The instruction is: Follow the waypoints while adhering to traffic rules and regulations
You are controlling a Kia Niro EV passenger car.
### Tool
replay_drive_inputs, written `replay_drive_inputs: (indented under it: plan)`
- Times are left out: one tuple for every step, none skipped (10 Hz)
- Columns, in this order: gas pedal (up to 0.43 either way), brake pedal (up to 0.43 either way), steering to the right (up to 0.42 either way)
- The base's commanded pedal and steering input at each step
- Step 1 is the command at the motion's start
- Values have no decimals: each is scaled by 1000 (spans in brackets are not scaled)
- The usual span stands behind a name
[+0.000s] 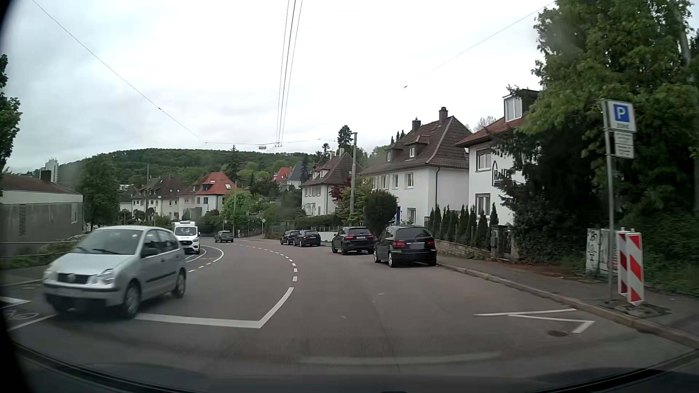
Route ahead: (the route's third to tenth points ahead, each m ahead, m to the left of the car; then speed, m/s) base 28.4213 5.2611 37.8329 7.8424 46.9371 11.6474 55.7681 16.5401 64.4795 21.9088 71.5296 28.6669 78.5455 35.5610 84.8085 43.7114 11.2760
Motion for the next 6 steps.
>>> replay_drive_inputs:
  plan:
    - [20, 0, -45]
    - [20, 0, -45]
    - [20, 0, -44]
    - [20, 0, -42]
    - [20, 0, -38]
    - [20, 0, -37]
